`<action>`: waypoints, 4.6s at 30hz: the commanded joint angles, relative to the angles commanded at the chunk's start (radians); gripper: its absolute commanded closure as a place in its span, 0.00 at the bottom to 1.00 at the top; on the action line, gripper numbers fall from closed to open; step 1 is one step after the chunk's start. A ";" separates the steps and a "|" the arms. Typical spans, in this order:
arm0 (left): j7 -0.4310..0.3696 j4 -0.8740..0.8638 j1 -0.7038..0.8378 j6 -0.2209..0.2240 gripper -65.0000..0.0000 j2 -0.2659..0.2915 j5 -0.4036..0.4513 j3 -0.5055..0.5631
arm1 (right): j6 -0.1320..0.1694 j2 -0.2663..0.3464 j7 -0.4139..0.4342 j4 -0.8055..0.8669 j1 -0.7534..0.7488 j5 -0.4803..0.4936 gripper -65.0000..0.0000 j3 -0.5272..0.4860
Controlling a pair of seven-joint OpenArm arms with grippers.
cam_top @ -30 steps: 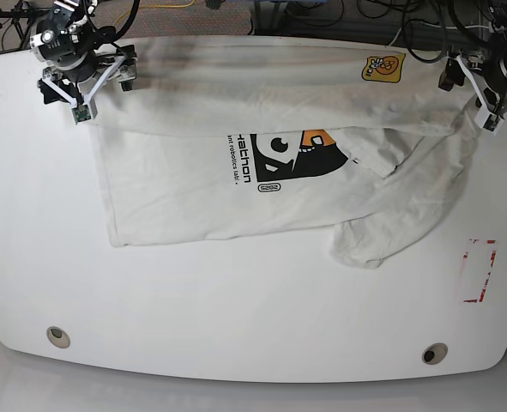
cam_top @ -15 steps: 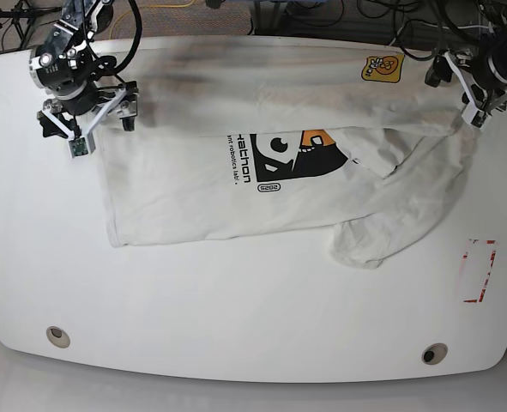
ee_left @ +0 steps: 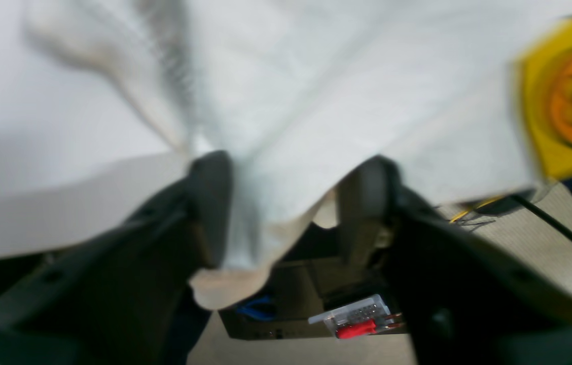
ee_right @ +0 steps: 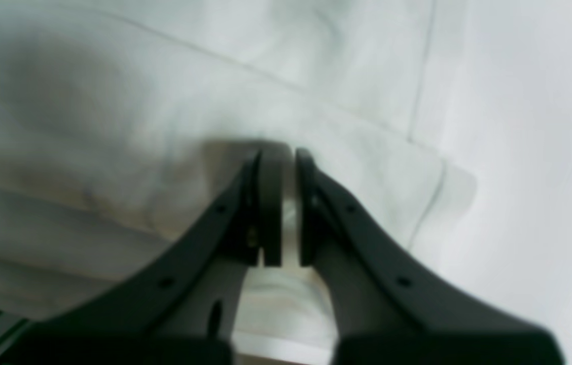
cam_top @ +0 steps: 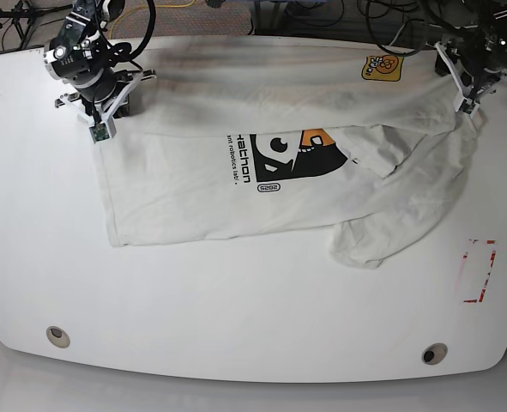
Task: Fold the T-shirt properly
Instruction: 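Release the shirt edge and raise both grippers, then move the left gripper down onto the shirt body beside the graphic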
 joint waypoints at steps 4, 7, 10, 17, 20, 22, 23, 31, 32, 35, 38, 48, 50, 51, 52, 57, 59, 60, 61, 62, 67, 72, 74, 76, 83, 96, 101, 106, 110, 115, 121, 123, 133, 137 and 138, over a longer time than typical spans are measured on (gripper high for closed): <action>-0.021 -0.063 0.000 0.000 0.66 -0.006 0.023 0.017 | 0.000 0.006 0.029 -0.072 -0.012 -0.002 0.88 0.005; -0.021 -0.080 0.000 0.000 0.66 -0.029 0.021 0.015 | 0.000 0.037 0.068 -0.121 -0.040 -0.002 0.89 0.000; -0.021 -0.081 0.000 0.000 0.66 -0.037 0.021 0.015 | 0.000 0.054 0.098 -0.155 -0.061 -0.002 0.89 0.000; -0.021 -0.077 0.002 0.000 0.66 -0.078 0.020 0.015 | 0.000 0.084 0.110 -0.158 -0.086 -0.002 0.88 0.005; -0.020 -0.075 -0.006 0.000 0.66 -0.084 0.021 0.017 | 0.000 0.104 0.110 -0.161 -0.086 -0.002 0.88 0.006; -0.015 -0.074 -0.028 0.000 0.65 -0.091 0.023 0.017 | 0.000 0.110 0.110 -0.161 -0.084 -0.002 0.88 0.006; -0.009 -0.074 -0.038 0.000 0.65 -0.094 0.023 0.017 | 0.000 0.112 0.110 -0.160 -0.084 -0.002 0.88 0.006; 0.069 -0.021 -0.103 0.000 0.32 -0.124 0.018 0.015 | 0.000 0.124 0.109 -0.094 -0.083 0.000 0.87 -0.002; 0.080 0.000 -0.112 0.000 0.27 -0.124 0.018 0.015 | 0.000 0.123 0.106 -0.060 -0.083 0.002 0.86 -0.003; 0.097 0.041 -0.140 0.000 0.24 -0.126 0.018 0.015 | 0.000 0.103 0.086 0.003 -0.084 0.000 0.75 -0.031; 0.118 0.063 -0.170 0.000 0.24 -0.126 0.018 0.015 | 0.000 0.092 0.061 0.048 -0.083 0.000 0.59 -0.051; 0.242 0.097 -0.321 0.000 0.24 -0.126 0.017 0.009 | 0.000 0.089 0.044 0.060 -0.035 0.041 0.37 -0.180; 0.242 0.097 -0.325 0.000 0.24 -0.126 0.017 0.009 | 0.000 0.092 0.044 0.060 -0.018 0.044 0.37 -0.203; 0.242 0.097 -0.324 0.000 0.24 -0.126 0.018 0.009 | 0.000 0.092 0.043 0.060 -0.011 0.040 0.37 -0.209; 0.242 0.098 -0.322 0.000 0.24 -0.126 0.018 0.009 | 0.000 0.091 0.043 0.060 -0.009 0.038 0.37 -0.209; 0.242 0.120 -0.269 0.000 0.24 -0.126 0.017 -0.018 | 0.000 0.087 0.043 0.060 -0.003 0.040 0.37 -0.212; 0.242 0.124 -0.245 0.000 0.24 -0.124 0.012 -0.028 | 0.000 0.086 0.043 0.060 -0.003 0.038 0.37 -0.212; 0.242 0.124 -0.238 0.000 0.24 -0.124 0.002 -0.028 | 0.000 0.086 0.043 0.060 -0.003 0.043 0.37 -0.212; 0.242 0.124 -0.230 0.000 0.24 -0.124 -0.012 -0.028 | 0.000 0.086 0.043 0.060 -0.003 0.043 0.37 -0.213; 0.242 0.124 -0.219 0.000 0.24 -0.126 -0.038 -0.028 | 0.000 0.086 0.043 0.060 -0.003 0.043 0.37 -0.213; 0.239 0.124 -0.180 0.000 0.27 -0.121 -0.201 -0.043 | 0.000 0.086 0.043 0.058 -0.008 0.044 0.37 -0.213; 0.239 0.118 -0.253 0.000 0.31 -0.064 -0.331 -0.078 | 0.000 0.086 0.043 0.048 -0.003 0.044 0.37 -0.213; 0.239 0.117 -0.310 0.000 0.31 -0.029 -0.336 -0.077 | 0.000 0.086 0.043 0.044 -0.002 0.044 0.37 -0.213; 0.239 0.112 -0.368 0.000 0.30 0.005 -0.327 -0.074 | 0.000 0.084 0.043 0.044 -0.002 0.044 0.37 -0.215; 0.239 0.018 -0.516 0.000 0.30 0.077 -0.272 0.064 | 0.000 0.064 0.044 0.044 0.017 0.037 0.37 -0.215; 0.204 -0.169 -0.606 0.058 0.30 0.140 -0.114 0.178 | 0.000 0.064 0.044 0.044 0.026 0.041 0.37 -0.215; 0.143 -0.224 -0.601 0.053 0.31 0.137 -0.083 0.226 | 0.000 0.064 0.044 0.044 0.026 0.044 0.37 -0.215; 0.141 -0.229 -0.582 0.053 0.31 0.126 -0.087 0.261 | 0.000 0.064 0.044 0.044 0.026 0.043 0.37 -0.215; 0.141 -0.233 -0.582 0.053 0.40 0.124 -0.084 0.287 | 0.000 0.064 0.044 0.044 0.026 0.044 0.37 -0.215; 0.141 -0.235 -0.580 0.054 0.74 0.123 -0.083 0.304 | 0.000 0.064 0.044 0.044 0.026 0.044 0.37 -0.213; 0.143 -0.235 -0.566 0.053 0.89 0.121 -0.083 0.315 | 0.000 0.064 0.044 0.044 0.028 0.044 0.37 -0.212; 0.143 -0.233 -0.566 0.053 0.90 0.117 -0.083 0.321 | 0.000 0.064 0.044 0.044 0.028 0.044 0.37 -0.212; 0.143 -0.235 -0.562 0.053 0.85 0.080 -0.081 0.321 | 0.000 0.048 0.046 0.044 0.029 0.037 0.37 -0.209; 0.137 -0.249 -0.551 0.059 0.93 0.072 -0.081 0.321 | 0.000 0.044 0.046 0.044 0.029 0.037 0.37 -0.210; 0.133 -0.256 -0.551 0.059 0.96 0.072 -0.081 0.321 | 0.000 0.044 0.046 0.044 0.029 0.037 0.37 -0.212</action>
